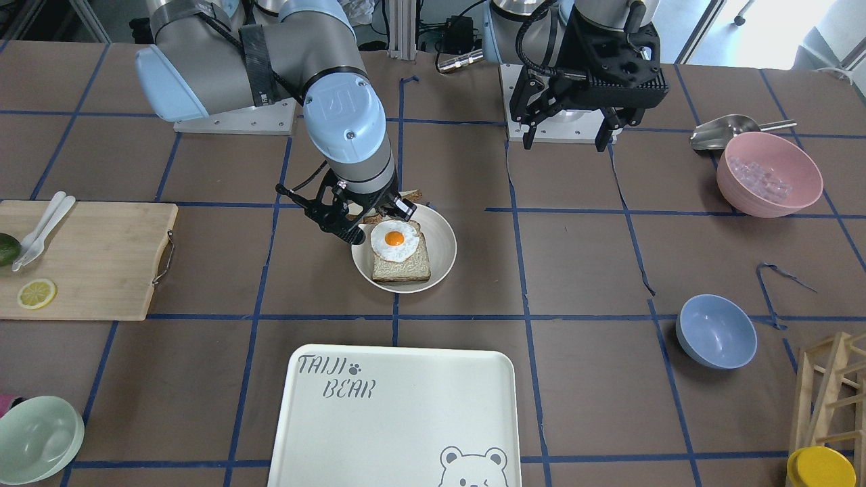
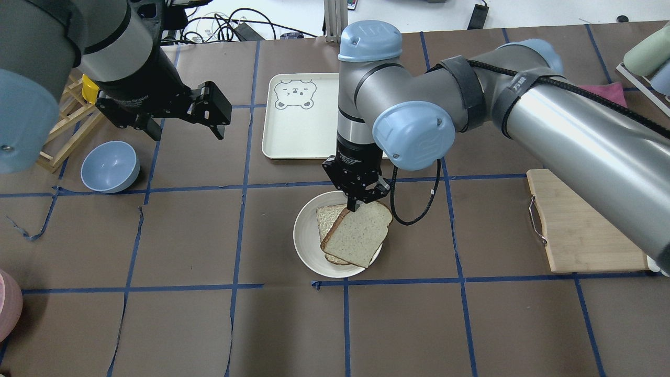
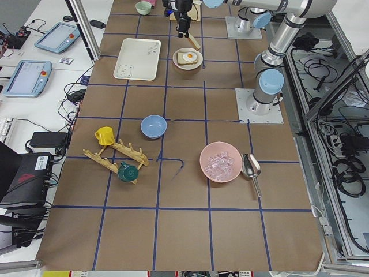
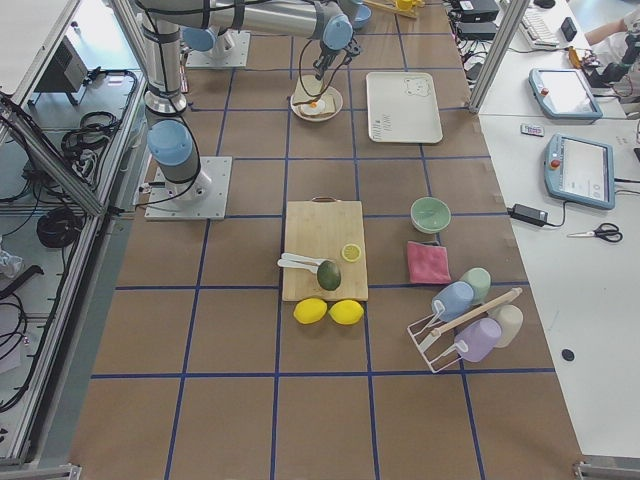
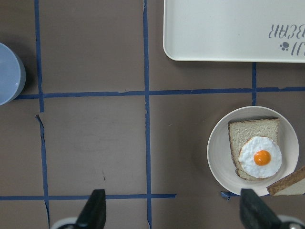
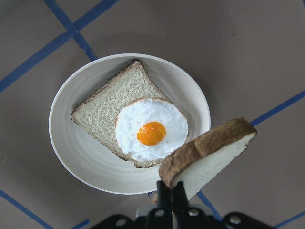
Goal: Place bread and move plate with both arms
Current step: 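Lift the bread slice and carry it over the white plate, then lower the bread onto the egg toast and open the right gripper, then raise the right gripper and withdraw it away from the plate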
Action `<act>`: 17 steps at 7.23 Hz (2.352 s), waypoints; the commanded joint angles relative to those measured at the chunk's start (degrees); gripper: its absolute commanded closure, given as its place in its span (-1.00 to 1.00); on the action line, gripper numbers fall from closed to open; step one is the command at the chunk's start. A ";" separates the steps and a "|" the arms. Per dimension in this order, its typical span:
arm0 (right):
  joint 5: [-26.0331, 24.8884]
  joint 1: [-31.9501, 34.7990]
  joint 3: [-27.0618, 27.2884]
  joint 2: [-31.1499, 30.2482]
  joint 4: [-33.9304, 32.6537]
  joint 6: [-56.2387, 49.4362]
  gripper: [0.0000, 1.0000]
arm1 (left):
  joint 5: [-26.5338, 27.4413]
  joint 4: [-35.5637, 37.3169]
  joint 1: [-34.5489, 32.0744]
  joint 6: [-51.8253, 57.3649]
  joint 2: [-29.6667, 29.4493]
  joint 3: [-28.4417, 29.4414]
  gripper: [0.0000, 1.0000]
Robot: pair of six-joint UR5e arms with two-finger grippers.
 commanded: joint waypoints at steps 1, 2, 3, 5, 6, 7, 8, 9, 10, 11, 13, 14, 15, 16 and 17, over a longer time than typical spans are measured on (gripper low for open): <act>0.40 0.78 0.08 2.35 -1.79 0.56 1.00 | -0.03 0.03 -0.03 0.00 0.00 0.00 -1.00; 0.49 0.87 -0.61 2.97 -2.24 2.13 1.00 | -0.03 0.03 0.05 0.00 0.00 0.00 -1.00; 0.41 0.78 -0.53 3.67 -4.33 3.89 1.00 | -0.03 0.03 -0.03 0.00 0.00 0.00 -1.00; 0.40 0.78 -0.27 4.91 -4.62 3.82 1.00 | -0.03 0.03 0.05 0.00 0.00 -0.09 -1.00; 2.06 0.87 -0.27 5.43 -4.79 3.82 1.00 | 0.06 -0.05 0.05 0.09 0.00 -0.01 -1.00; 2.25 0.87 -0.44 5.44 -5.40 3.56 0.49 | 0.06 0.03 -0.03 0.00 0.00 0.00 -1.00; 2.08 0.87 -0.27 5.52 -8.02 3.64 -0.61 | 0.06 -0.05 0.05 0.00 0.00 0.00 -1.00; 1.55 0.78 -0.53 5.53 -8.48 3.38 -0.99 | -0.03 -0.05 -0.03 0.00 0.00 0.00 -1.00; 0.85 0.26 -0.79 5.35 -10.23 2.77 -1.00 | -0.03 0.03 -0.03 0.09 0.00 0.00 -1.00; -0.90 -0.44 -1.40 4.57 -10.42 1.54 -1.00 | 0.06 0.03 0.05 0.00 0.00 -0.09 -1.00; -8.11 -2.03 -1.41 0.19 -10.15 -11.30 -1.00 | 0.06 -0.05 -0.03 0.00 0.00 0.00 -1.00; -8.47 -3.43 -1.50 -1.40 -10.24 -23.48 -1.00 | 0.06 -0.14 -0.03 0.00 0.00 0.00 -1.00; -8.82 -5.53 -1.24 -2.81 -9.90 -31.00 -1.00 | 0.06 -0.14 -0.03 0.00 0.00 0.00 -1.00; -8.56 -7.29 -1.06 -4.56 -9.02 -35.60 -1.00 | 0.06 -0.14 -0.03 0.00 0.00 0.00 -1.00; -8.73 -8.96 -1.23 -6.06 -4.23 -38.60 -1.00 | 0.06 -0.14 -0.03 0.00 0.00 0.00 -1.00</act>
